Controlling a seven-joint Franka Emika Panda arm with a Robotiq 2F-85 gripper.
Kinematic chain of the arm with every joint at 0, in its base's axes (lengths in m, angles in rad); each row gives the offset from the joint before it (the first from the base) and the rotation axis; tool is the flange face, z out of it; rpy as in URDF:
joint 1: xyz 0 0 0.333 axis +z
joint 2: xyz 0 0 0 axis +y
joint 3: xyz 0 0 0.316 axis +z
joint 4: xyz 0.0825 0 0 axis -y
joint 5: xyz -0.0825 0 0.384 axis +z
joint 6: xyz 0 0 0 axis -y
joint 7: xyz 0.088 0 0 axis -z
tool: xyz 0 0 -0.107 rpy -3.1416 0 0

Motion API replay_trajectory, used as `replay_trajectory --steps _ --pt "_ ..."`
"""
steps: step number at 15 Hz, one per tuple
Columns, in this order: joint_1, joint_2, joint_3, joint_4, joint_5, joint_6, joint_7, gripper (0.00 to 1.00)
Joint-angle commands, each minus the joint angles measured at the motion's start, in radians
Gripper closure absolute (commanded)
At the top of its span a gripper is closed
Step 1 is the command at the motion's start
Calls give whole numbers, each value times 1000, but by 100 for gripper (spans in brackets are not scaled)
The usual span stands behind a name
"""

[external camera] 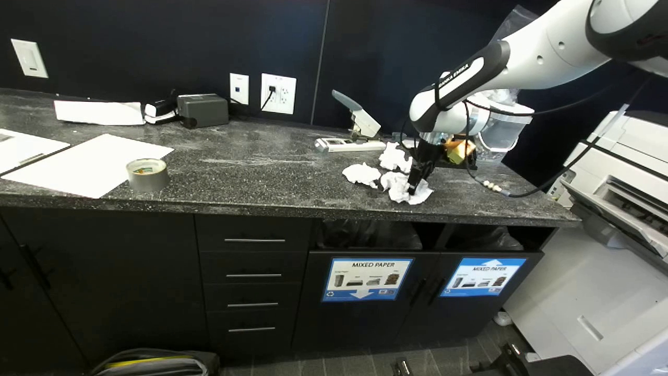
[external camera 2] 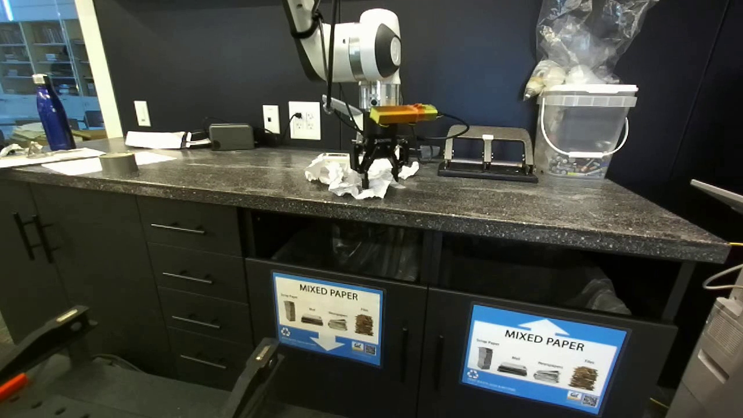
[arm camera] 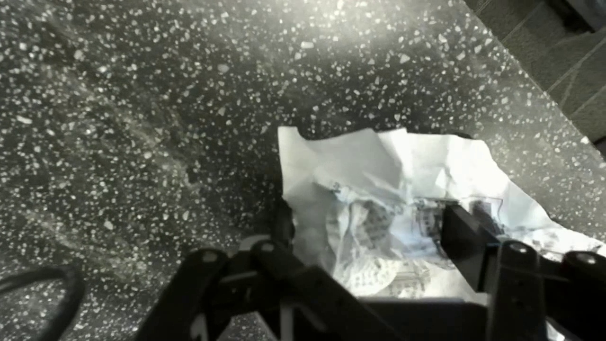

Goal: Put the tissue into the rubbish bin.

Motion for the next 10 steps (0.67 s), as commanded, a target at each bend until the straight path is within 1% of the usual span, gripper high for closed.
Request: replay_trajectory --steps 1,2,6,8,10 --pt "-10 46 11 80 5 -47 -21 49" --pt "-10 50 12 90 5 -56 -21 58" --pt "-11 54 12 105 7 -94 -24 87" --pt "-11 43 9 91 6 -126 -24 90" --pt "-19 13 10 44 11 -154 -29 95"
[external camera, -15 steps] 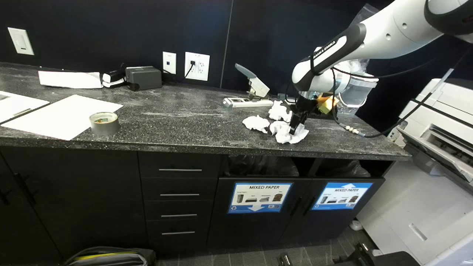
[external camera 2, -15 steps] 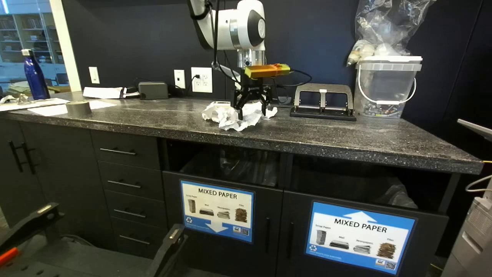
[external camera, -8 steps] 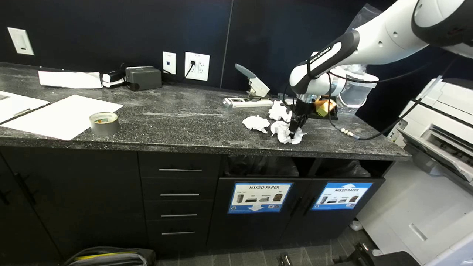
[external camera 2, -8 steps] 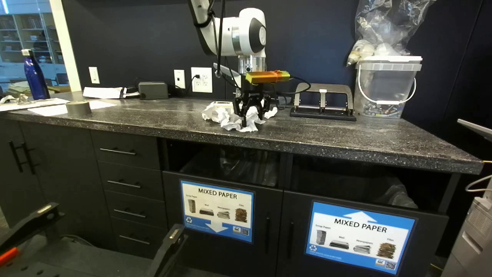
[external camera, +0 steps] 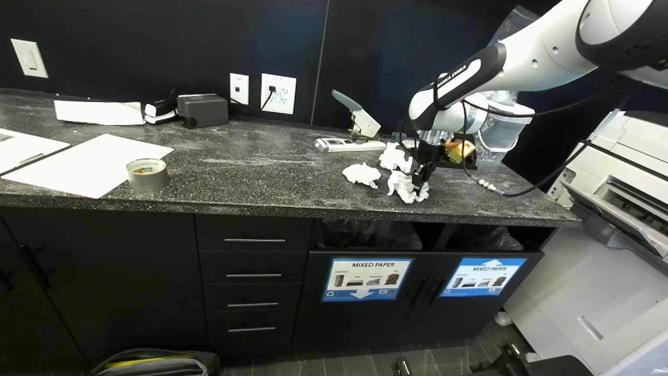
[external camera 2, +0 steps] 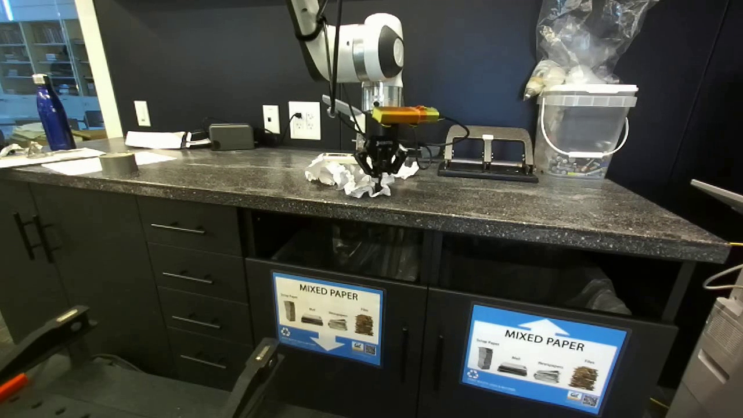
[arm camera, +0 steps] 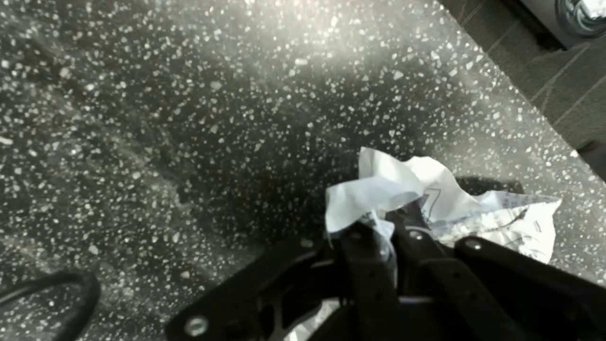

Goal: Put the tissue into the rubbish bin.

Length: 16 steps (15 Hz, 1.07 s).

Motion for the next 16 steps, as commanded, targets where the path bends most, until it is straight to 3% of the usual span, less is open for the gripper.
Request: replay_trajectory --steps 1,4,11,16 --pt "-18 -35 9 -39 11 -73 -25 89" --pt "-22 -82 8 -125 14 -96 -21 87" --pt "-27 -227 35 -429 56 15 -45 88" --pt "-1 -304 27 -664 56 221 15 88"
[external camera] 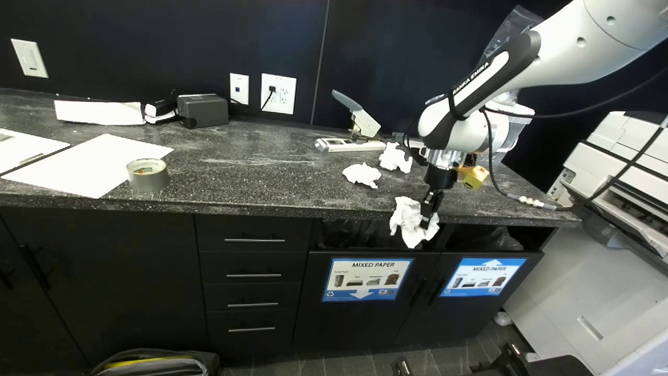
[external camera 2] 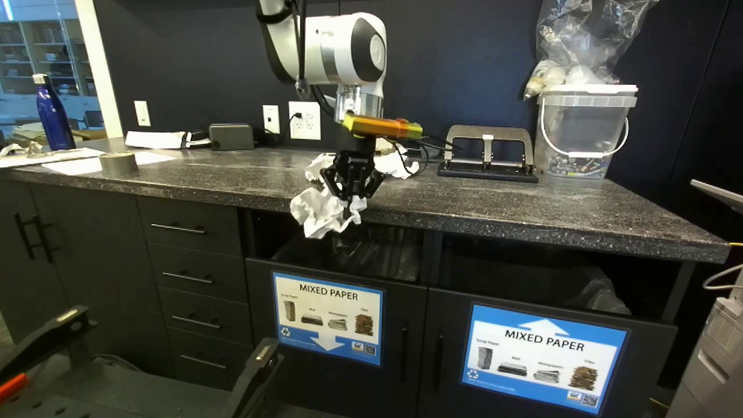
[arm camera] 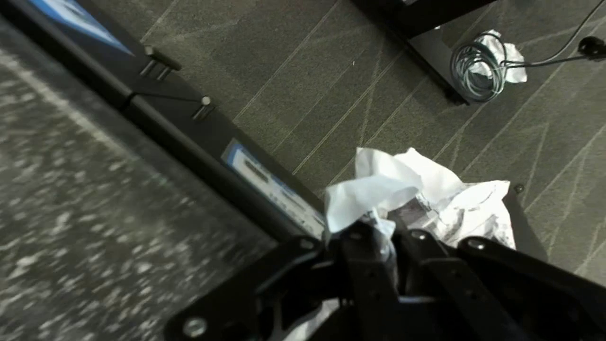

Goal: Put the tissue into the rubbish bin.

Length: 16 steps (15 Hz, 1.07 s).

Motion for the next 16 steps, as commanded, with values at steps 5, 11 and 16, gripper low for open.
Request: replay_trajectory --steps 5,11,16 --pt "34 -47 16 -458 27 502 175 89" --pt "0 -8 0 -529 -24 820 334 88" --pt "-63 52 -19 -486 -72 998 410 88"
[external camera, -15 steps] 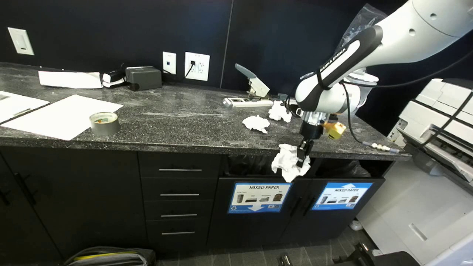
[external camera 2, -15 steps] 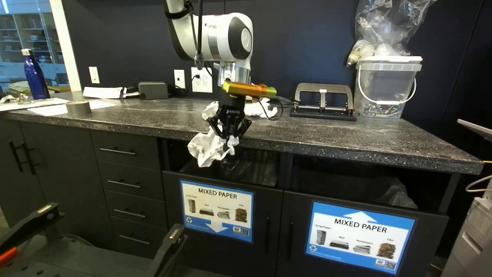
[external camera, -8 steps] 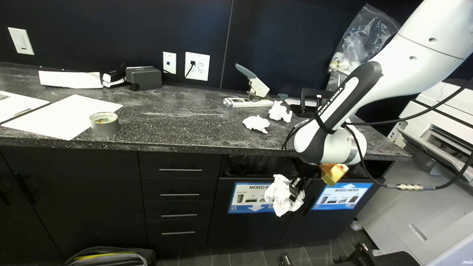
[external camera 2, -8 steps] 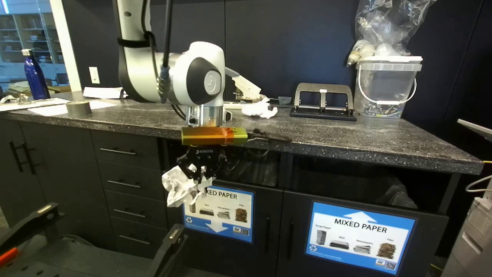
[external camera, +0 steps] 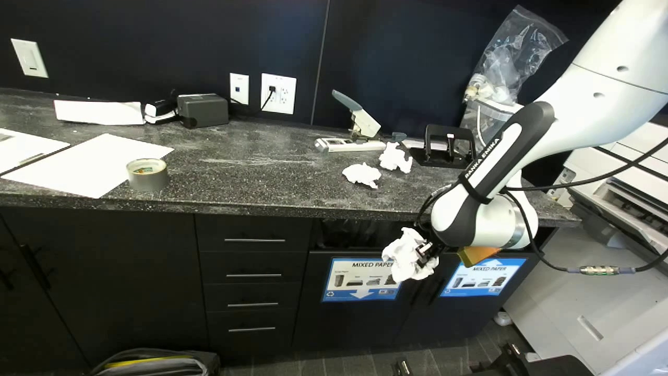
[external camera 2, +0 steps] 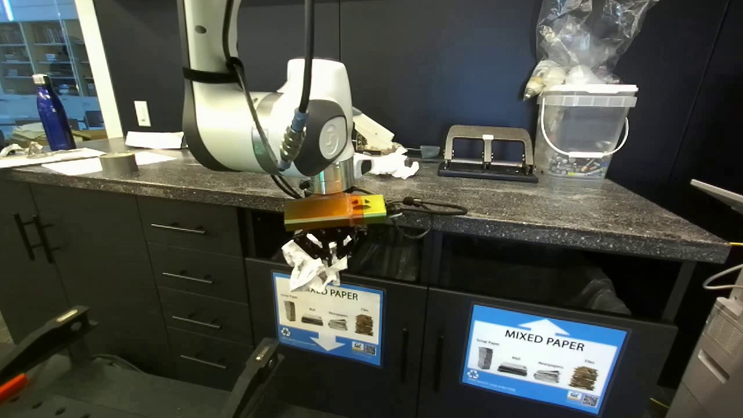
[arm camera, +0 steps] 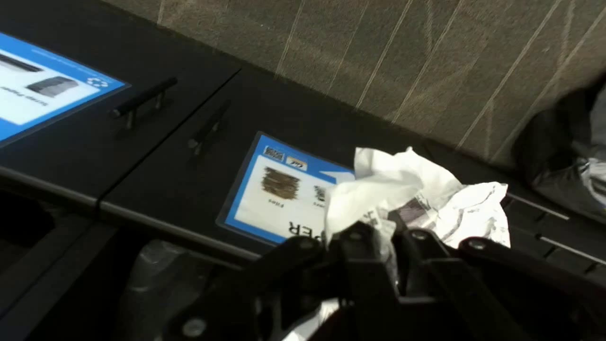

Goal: Put the tissue into the rubbish bin.

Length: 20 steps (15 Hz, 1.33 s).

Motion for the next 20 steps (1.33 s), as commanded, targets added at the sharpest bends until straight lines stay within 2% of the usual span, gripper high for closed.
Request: replay_trajectory --steps 1,5,8,14,20 --pt "-58 61 4 27 -54 142 67 88" --pt "-93 184 28 68 -91 280 146 88" --pt "-103 300 45 135 -108 392 220 92" --pt "-54 476 15 305 -102 599 293 91" --pt "-16 568 -16 415 -85 742 340 91"
